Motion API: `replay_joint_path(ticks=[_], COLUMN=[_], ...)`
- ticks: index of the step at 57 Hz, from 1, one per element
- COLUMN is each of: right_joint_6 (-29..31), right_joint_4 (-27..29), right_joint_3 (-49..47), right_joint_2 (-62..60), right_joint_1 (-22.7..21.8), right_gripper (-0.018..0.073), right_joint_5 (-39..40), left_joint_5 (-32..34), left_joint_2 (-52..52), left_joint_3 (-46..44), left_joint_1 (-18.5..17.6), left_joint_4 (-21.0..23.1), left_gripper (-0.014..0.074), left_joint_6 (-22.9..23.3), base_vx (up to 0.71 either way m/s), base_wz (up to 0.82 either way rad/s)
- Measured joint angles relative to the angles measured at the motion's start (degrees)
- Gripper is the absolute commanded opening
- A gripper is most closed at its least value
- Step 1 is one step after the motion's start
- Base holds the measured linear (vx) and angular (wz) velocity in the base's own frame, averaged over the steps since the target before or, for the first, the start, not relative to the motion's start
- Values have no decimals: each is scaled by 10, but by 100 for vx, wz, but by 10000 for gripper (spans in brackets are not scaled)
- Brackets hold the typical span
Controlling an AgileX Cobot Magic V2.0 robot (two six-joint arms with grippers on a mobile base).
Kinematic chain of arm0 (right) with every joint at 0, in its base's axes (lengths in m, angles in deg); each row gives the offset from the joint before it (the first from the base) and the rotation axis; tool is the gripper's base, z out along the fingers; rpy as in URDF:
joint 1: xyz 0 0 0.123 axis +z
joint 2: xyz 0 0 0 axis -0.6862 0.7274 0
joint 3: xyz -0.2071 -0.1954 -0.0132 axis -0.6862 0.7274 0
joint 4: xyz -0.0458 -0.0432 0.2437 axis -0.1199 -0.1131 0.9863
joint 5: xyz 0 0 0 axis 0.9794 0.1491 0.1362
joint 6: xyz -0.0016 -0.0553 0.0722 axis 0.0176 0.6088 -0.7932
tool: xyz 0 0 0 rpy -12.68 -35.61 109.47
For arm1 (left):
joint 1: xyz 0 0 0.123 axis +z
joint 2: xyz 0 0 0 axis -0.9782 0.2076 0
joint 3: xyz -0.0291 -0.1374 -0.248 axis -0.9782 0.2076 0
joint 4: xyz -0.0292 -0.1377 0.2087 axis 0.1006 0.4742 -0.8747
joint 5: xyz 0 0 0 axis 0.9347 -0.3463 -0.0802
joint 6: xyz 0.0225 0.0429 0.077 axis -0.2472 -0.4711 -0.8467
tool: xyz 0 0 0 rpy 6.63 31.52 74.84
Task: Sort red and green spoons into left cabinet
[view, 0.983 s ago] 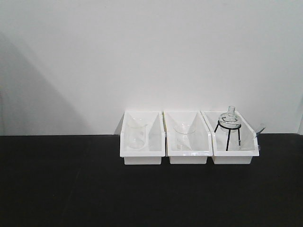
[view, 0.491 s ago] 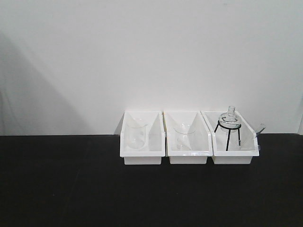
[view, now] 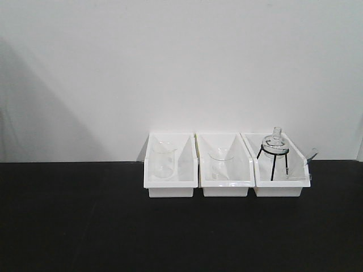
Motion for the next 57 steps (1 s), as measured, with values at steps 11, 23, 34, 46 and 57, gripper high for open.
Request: replay_joint_path(ticks=[11, 23, 34, 46, 57], right_joint_6=[30, 49, 51, 6, -1], right_joint_4=[-37, -62, -61, 20, 49], right_joint_3=[0, 0, 0, 0, 0], right_joint_2=[0, 0, 0, 0, 0], right_joint_1=[0, 0, 0, 0, 0], right_gripper=[-3, -3, -3, -3, -3], right_joint_5=[20, 28, 30, 30, 35], left_joint_5=[0, 0, 0, 0, 1], left_joint_2=[0, 0, 0, 0, 0], left_joint_3=[0, 0, 0, 0, 0], left_joint_1=[0, 0, 0, 0, 0], left_joint_4=[0, 0, 0, 0, 0], left_gripper=[-1, -1, -1, -1, -1], left_joint_6=[0, 0, 0, 0, 0], base_vx=[0, 0, 0, 0, 0], base_wz=[0, 0, 0, 0, 0])
